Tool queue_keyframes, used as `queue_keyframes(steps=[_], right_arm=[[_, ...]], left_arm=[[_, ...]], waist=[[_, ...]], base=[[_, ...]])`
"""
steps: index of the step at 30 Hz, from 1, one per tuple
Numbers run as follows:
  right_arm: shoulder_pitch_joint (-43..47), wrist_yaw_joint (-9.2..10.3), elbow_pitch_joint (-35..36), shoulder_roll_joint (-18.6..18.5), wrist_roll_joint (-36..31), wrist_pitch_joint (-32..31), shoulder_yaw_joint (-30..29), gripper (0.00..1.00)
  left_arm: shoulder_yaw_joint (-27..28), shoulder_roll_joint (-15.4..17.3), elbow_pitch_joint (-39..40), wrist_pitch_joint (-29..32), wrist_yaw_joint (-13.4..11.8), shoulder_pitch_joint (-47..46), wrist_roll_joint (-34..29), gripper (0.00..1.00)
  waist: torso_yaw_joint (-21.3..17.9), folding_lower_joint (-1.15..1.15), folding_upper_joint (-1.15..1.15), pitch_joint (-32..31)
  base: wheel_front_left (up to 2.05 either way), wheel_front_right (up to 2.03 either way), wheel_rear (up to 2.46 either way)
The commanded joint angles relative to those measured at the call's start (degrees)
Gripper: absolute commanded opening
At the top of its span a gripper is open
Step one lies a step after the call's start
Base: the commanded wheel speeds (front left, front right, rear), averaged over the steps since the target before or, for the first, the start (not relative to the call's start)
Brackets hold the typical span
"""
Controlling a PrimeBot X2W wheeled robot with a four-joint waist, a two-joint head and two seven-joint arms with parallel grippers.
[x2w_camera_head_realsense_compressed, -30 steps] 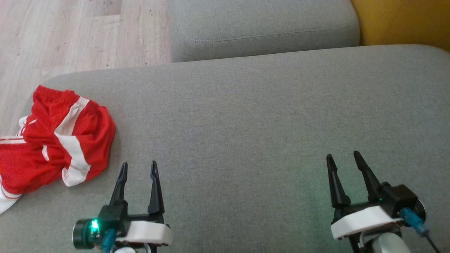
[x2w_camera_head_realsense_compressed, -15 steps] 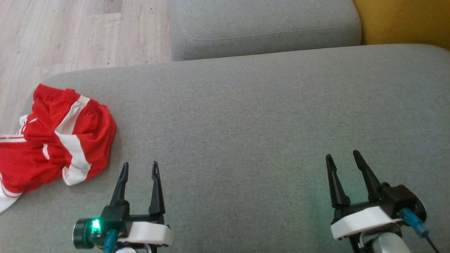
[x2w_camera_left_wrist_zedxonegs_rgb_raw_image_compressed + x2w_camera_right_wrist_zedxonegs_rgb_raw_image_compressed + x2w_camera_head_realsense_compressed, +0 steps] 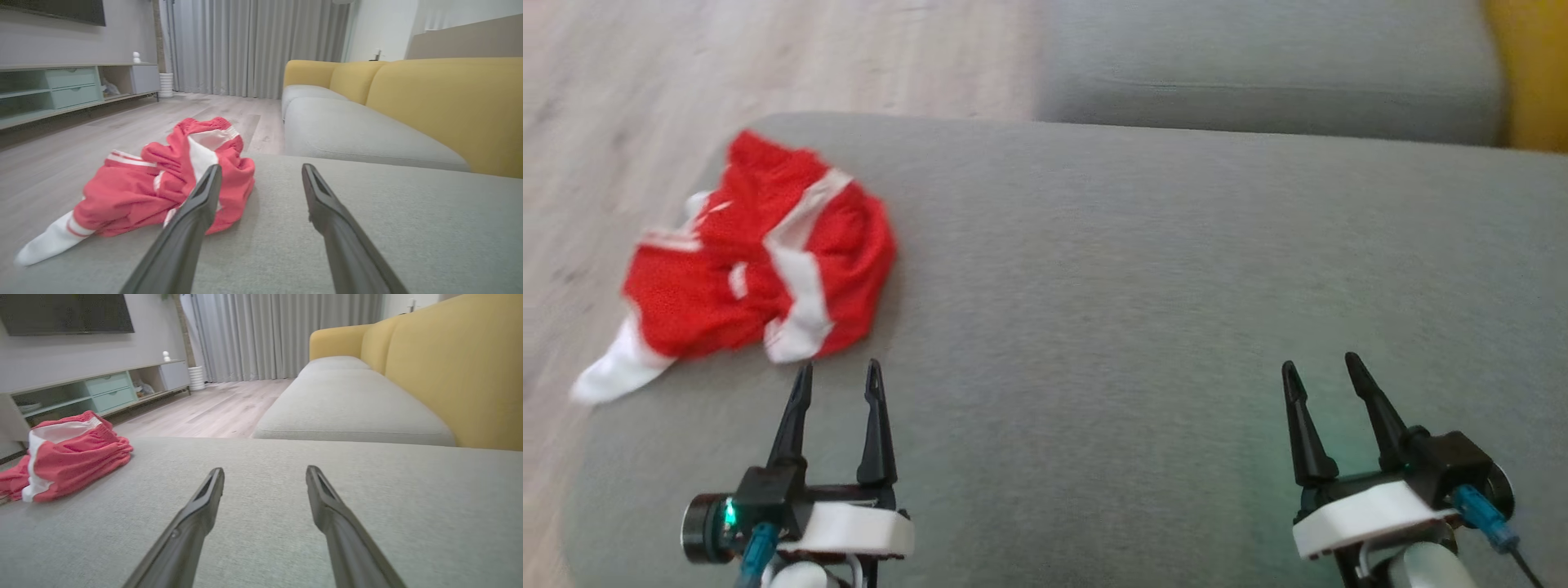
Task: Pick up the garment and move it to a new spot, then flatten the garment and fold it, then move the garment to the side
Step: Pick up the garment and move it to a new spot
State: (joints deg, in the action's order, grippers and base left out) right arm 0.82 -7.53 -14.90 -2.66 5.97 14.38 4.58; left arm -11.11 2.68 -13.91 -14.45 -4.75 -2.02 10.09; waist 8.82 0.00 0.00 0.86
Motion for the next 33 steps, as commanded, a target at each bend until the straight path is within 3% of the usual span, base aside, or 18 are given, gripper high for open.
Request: queue_keyframes(steps=[1, 10, 17, 21, 26, 33], right_arm=[[-1.14, 0.04, 1.6, -0.21, -0.25, 0.62, 1.19, 1.0], [-0.67, 0.04, 1.76, -0.21, -1.47, 0.62, 0.42, 1.0], [-3.22, 0.04, 2.87, -0.55, -5.11, 0.62, -0.64, 1.0], [-5.7, 0.04, 3.92, -3.0, -6.1, 0.62, -1.71, 1.0], [-8.69, 0.04, 5.02, -6.47, -6.27, 0.62, -2.51, 1.0], [-12.14, 0.04, 6.69, -9.5, -6.2, 0.62, -2.16, 1.0]], left_arm=[[1.88, 0.2, 2.22, -0.55, -0.15, -1.88, -0.15, 1.0], [2.25, 0.2, 4.63, -0.55, -1.3, -0.27, -3.33, 1.0], [3.79, 0.23, 9.57, -0.55, -2.31, -6.63, -6.74, 1.0], [3.58, 1.34, 9.17, -0.55, -0.22, -16.54, -8.47, 1.0], [2.95, 3.2, 0.36, -0.55, 3.3, -31.99, -9.15, 1.0], [4.0, 3.77, -18.41, 5.39, 5.15, -50.94, -7.7, 1.0]], waist=[[3.49, 0.0, 0.0, 0.48], [11.12, 0.0, 0.0, 1.87], [11.23, 0.0, 0.0, 9.31], [10.54, 0.0, 0.0, 15.34], [9.31, 0.0, 0.0, 22.32], [7.7, 0.0, 0.0, 30.06]], base=[[0.0, 0.0, 0.0], [0.0, 0.0, 0.0], [0.0, 0.0, 0.0], [0.0, 0.0, 0.0], [0.0, 0.0, 0.0], [0.0, 0.0, 0.0]])
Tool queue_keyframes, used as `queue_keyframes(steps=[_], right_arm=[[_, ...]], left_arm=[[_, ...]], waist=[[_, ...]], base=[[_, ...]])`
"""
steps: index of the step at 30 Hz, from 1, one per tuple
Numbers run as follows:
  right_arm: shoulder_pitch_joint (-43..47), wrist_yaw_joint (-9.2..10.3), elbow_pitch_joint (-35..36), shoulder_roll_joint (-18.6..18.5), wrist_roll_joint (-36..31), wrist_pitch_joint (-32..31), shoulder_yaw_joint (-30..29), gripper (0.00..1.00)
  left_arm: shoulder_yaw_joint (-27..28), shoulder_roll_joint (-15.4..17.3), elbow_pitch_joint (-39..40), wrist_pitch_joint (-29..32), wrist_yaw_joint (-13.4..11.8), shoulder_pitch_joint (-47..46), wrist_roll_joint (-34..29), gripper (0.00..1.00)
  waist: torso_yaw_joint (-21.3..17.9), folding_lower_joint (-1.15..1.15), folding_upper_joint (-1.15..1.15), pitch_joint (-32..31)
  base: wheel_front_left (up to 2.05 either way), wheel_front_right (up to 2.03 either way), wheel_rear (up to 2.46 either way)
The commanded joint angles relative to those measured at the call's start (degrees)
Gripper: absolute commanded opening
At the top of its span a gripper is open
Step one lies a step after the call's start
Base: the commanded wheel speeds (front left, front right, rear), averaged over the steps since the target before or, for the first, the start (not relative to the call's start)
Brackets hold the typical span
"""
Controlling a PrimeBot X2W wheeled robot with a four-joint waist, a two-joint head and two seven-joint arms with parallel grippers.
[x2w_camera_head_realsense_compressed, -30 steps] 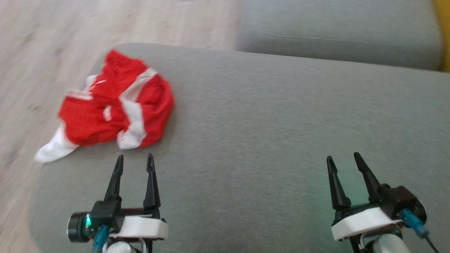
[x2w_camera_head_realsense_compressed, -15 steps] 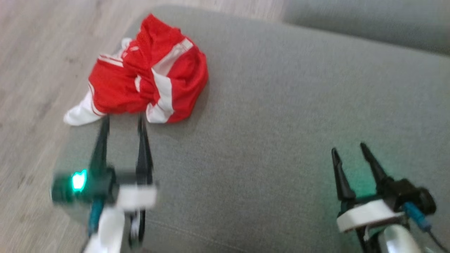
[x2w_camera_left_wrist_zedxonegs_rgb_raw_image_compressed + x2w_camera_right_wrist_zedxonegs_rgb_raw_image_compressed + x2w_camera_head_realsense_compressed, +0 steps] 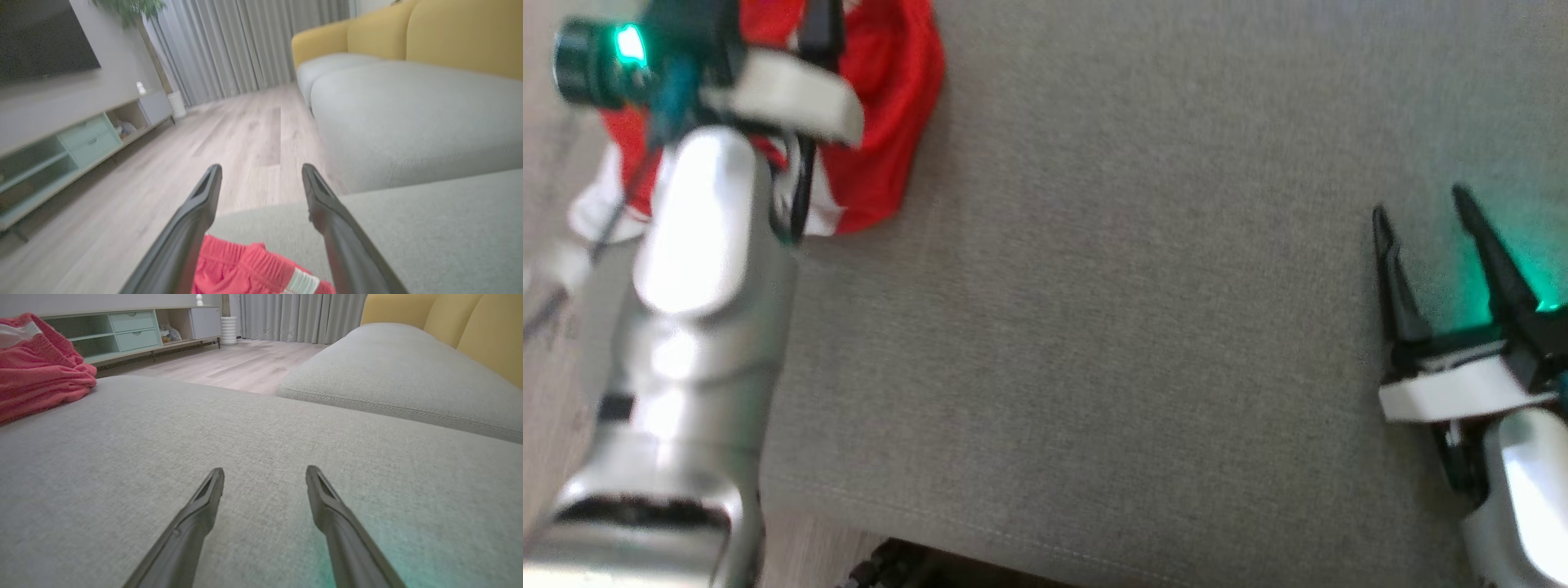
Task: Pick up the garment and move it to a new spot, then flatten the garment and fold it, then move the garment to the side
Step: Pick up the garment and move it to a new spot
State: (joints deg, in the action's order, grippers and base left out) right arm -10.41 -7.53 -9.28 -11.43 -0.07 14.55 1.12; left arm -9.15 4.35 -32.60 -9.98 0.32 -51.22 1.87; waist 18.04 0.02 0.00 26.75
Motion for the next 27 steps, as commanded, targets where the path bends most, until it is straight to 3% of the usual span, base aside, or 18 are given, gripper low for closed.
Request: queue_keyframes(steps=[1, 5, 11, 12, 13, 20, 27], right_arm=[[-1.32, 0.04, 1.22, -1.01, -0.2, 0.45, 1.59, 1.0], [-2.25, 0.04, 1.88, -1.37, -0.04, 0.45, 2.51, 1.0], [-2.7, 0.04, 2.13, -1.74, 0.18, 0.45, 2.61, 1.0], [-2.75, 0.04, 2.05, -1.75, 0.22, 0.45, 2.63, 1.0], [-2.8, 0.04, 1.92, -1.67, 0.24, 0.45, 2.66, 1.0], [-2.91, 0.04, 0.9, 0.39, 0.5, 0.45, 3.36, 1.0], [-1.66, 0.04, -0.44, 5.76, 1.61, 0.45, 4.23, 1.0]], left_arm=[[2.28, 2.37, -1.84, 2.14, -0.08, -3.34, 0.63, 1.0], [3.9, 2.77, -8.72, 5.6, -0.86, -6.93, 2.22, 1.0], [4.59, 2.71, -13.95, 5.71, -2.86, -8.22, 2.81, 1.0], [4.36, 2.62, -14.57, 5.12, -2.89, -8.27, 2.73, 0.41], [4.3, 2.44, -14.87, 4.12, -2.82, -8.33, 2.91, 0.0], [1.97, 2.12, -13.29, -1.56, -1.97, -9.46, 1.9, 0.0], [-3.54, 3.02, -2.69, -1.04, 3.88, -12.44, 0.11, 0.0]], waist=[[-1.76, -0.02, 0.0, 5.03], [-2.48, -0.02, 0.0, 7.64], [-2.63, -0.02, 0.0, 9.16], [-2.66, -0.02, 0.0, 9.11], [-2.69, -0.02, 0.0, 8.89], [-3.97, -0.02, 0.0, 3.6], [-12.38, -0.02, 0.0, -8.22]], base=[[0.0, 0.0, 0.0], [0.0, 0.0, 0.0], [0.0, 0.0, 0.0], [0.0, 0.0, 0.0], [0.0, 0.0, 0.0], [0.0, 0.0, 0.0], [0.0, 0.0, 0.0]])
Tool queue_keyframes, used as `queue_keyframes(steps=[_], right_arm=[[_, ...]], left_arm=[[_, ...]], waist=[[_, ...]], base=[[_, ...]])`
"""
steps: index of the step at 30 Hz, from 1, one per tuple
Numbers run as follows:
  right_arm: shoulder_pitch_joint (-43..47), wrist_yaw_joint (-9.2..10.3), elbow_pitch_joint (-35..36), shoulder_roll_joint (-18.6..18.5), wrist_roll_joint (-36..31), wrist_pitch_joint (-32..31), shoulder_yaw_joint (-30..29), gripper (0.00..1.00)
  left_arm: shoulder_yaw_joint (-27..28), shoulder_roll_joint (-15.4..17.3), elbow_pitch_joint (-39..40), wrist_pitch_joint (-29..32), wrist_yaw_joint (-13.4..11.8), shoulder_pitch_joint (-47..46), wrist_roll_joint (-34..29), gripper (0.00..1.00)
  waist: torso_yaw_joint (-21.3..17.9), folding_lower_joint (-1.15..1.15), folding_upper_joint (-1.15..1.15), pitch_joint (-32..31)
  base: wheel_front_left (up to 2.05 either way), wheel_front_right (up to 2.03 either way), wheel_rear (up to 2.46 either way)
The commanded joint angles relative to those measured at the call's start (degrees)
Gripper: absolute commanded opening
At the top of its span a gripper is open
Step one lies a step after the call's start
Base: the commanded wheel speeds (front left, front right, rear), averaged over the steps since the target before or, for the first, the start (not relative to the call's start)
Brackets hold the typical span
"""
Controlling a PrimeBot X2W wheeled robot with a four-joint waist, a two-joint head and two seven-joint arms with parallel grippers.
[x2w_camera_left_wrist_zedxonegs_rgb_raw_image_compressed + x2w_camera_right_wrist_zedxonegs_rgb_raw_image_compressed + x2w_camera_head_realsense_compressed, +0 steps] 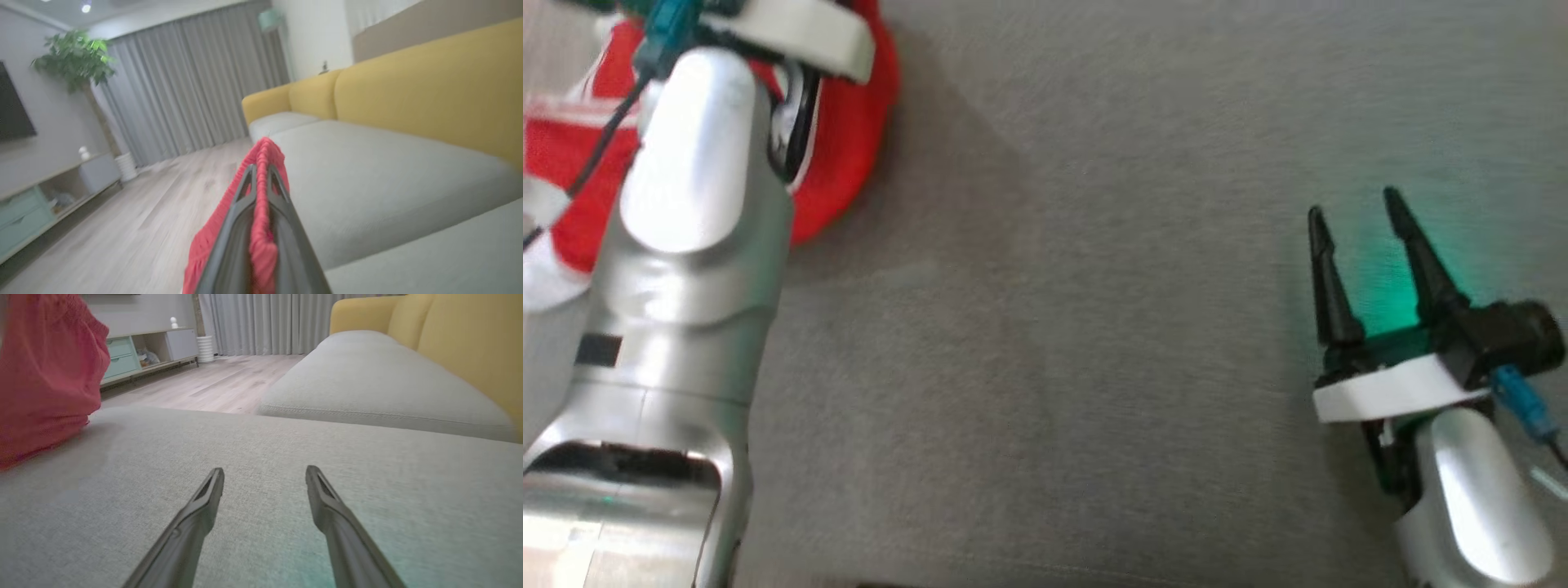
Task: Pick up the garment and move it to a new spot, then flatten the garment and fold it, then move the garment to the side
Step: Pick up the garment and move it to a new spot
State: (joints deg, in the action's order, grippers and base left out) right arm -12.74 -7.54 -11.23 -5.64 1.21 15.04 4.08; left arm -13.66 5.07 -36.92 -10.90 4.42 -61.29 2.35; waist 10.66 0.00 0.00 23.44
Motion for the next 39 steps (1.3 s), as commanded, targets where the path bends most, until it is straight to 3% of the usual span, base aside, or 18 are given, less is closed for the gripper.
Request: queue_keyframes(steps=[1, 8, 14, 19, 24, 27, 28, 29, 32, 35, 39], right_arm=[[0.92, 0.05, 1.54, 0.51, 0.49, -0.04, 1.15, 1.0], [3.09, 0.05, 2.45, 2.55, 1.66, -0.04, 1.08, 1.0], [5.3, 0.05, 3.17, 2.74, 5.37, -0.04, 0.87, 1.0], [6.35, 0.05, 3.89, 2.75, 7.19, -0.04, 0.51, 1.0], [7.63, 0.05, 4.27, 2.75, 7.42, -0.04, -0.13, 1.0], [8.68, 0.05, 4.4, 2.76, 6.91, -0.04, -1.35, 1.0], [9.04, 0.05, 4.42, 2.76, 6.66, -0.04, -1.74, 1.0], [9.39, 0.05, 4.41, 2.76, 6.36, -0.04, -2.09, 1.0], [10.29, 0.05, 4.09, 2.76, 5.37, -0.04, -2.88, 1.0], [11.25, 0.05, 3.86, 2.76, 4.8, -0.04, -3.36, 1.0], [13.23, 0.05, 3.68, 2.76, 4.87, -0.04, -3.66, 1.0]], left_arm=[[0.11, 2.22, 3.22, 0.68, 0.51, -2.88, -0.28, 0.0], [-6.78, 2.92, 10.58, 7.06, 2.86, -8.52, 1.48, 0.0], [-17.41, 4.49, 9.92, 10.42, 3.04, -13.61, 9.73, 0.0], [-24.52, 7.69, 9.18, 12.08, 3.05, -10.26, 16.22, 0.0], [-27.34, 11.53, 8.83, 11.64, 3.03, 0.97, 20.02, 0.0], [-29.63, 13.82, 7.93, 7.73, 1.41, 11.13, 18.99, 0.0], [-30.46, 14.15, 7.37, 5.91, 0.42, 14.41, 18.4, 0.44], [-30.92, 14.12, 6.55, 4.05, -0.72, 17.56, 18.26, 1.0], [-30.34, 12.89, 4.14, -1.85, -5.14, 25.47, 18.83, 1.0], [-26.95, 10.32, 4.13, -3.9, -9.88, 32.12, 20.79, 1.0], [-17.84, 6.53, 15.09, -4.06, -14.96, 41.96, 20.25, 1.0]], waist=[[-6.59, 0.0, 0.0, -6.16], [-19.11, 0.0, 0.0, -12.08], [-27.17, 0.0, 0.0, -13.87], [-29.23, 0.0, 0.0, -13.24], [-29.14, 0.0, 0.0, -12.93], [-28.04, 0.0, 0.0, -12.57], [-27.44, 0.0, 0.0, -12.49], [-26.8, 0.0, 0.0, -12.49], [-24.93, 0.0, 0.0, -13.01], [-22.84, 0.0, 0.0, -14.42], [-19.58, 0.0, 0.0, -17.54]], base=[[0.0, 0.0, 0.0], [0.0, 0.0, 0.0], [0.0, 0.0, 0.0], [0.0, 0.0, 0.0], [0.0, 0.0, 0.0], [0.0, 0.0, 0.0], [0.0, 0.0, 0.0], [0.0, 0.0, 0.0], [0.0, 0.0, 0.0], [0.0, 0.0, 0.0], [0.0, 0.0, 0.0]])
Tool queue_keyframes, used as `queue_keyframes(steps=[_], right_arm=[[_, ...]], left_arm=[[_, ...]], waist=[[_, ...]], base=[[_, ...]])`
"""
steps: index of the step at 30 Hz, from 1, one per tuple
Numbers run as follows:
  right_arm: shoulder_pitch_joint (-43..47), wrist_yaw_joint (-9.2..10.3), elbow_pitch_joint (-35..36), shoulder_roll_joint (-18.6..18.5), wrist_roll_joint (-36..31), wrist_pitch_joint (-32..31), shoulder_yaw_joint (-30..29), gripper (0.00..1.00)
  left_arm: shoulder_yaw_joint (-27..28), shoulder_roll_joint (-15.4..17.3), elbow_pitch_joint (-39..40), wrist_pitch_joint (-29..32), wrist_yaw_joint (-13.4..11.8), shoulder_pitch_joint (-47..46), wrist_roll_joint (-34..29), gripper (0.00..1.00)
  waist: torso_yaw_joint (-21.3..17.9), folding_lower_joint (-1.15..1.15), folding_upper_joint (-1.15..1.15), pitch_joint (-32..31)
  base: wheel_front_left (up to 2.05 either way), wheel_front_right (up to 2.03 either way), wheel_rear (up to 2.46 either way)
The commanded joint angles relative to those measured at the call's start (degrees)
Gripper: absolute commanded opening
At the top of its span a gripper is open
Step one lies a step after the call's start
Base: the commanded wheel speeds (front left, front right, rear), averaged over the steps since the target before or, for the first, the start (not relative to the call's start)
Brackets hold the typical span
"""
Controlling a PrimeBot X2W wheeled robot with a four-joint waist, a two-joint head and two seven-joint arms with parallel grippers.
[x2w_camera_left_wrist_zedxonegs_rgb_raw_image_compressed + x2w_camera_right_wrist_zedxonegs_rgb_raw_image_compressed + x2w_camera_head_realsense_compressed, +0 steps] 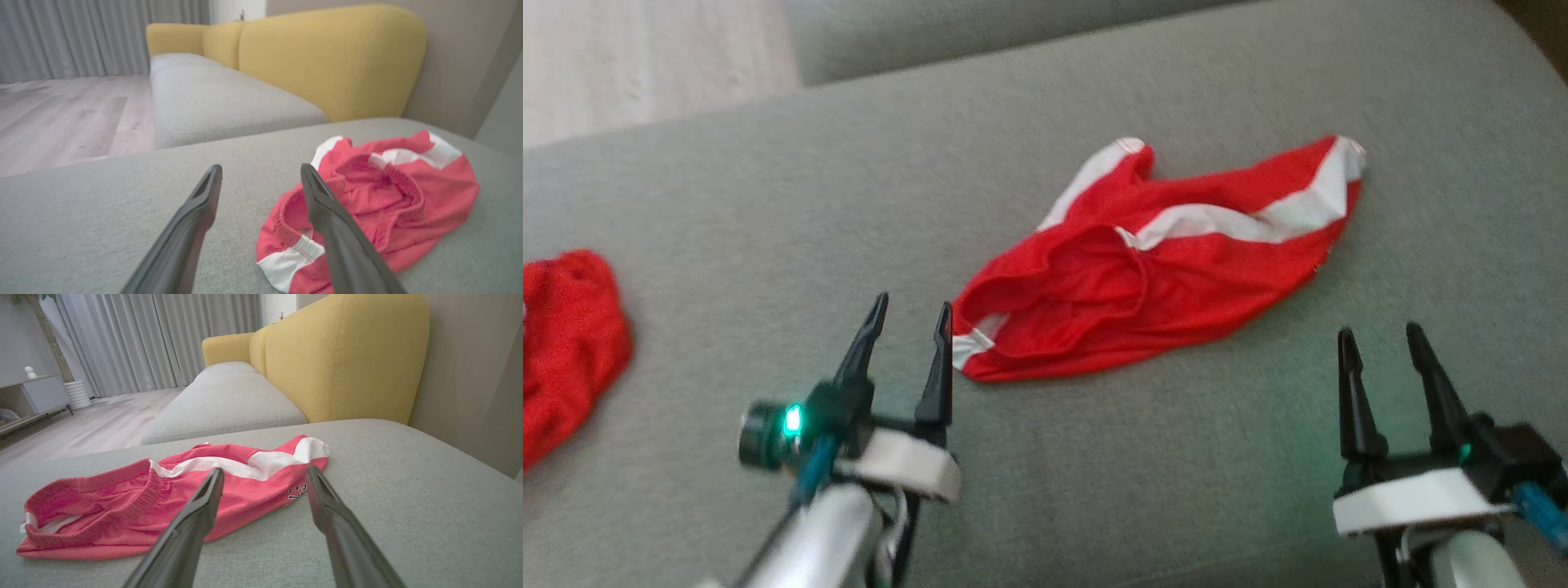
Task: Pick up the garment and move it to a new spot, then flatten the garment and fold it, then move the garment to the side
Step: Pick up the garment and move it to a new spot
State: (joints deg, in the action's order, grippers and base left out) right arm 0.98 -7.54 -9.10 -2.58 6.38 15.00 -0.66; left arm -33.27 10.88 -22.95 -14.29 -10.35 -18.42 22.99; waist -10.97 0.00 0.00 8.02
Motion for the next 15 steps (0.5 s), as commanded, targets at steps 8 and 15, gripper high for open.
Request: queue_keyframes(steps=[8, 15], right_arm=[[5.17, 0.05, 2.33, -1.4, 0.23, 0.0, 6.79, 1.0], [6.17, 0.05, 3.62, -2.75, 1.59, 0.0, 10.11, 1.0]], left_arm=[[14.67, -6.12, 17.71, -0.7, -0.75, 18.16, -9.34, 1.0], [20.21, -7.82, 22.78, -0.7, -0.69, 26.06, -13.2, 1.0]], waist=[[6.68, 0.0, 0.0, -9.57], [7.91, 0.0, 0.0, -11.7]], base=[[0.0, 0.0, 0.0], [0.0, 0.0, 0.0]])
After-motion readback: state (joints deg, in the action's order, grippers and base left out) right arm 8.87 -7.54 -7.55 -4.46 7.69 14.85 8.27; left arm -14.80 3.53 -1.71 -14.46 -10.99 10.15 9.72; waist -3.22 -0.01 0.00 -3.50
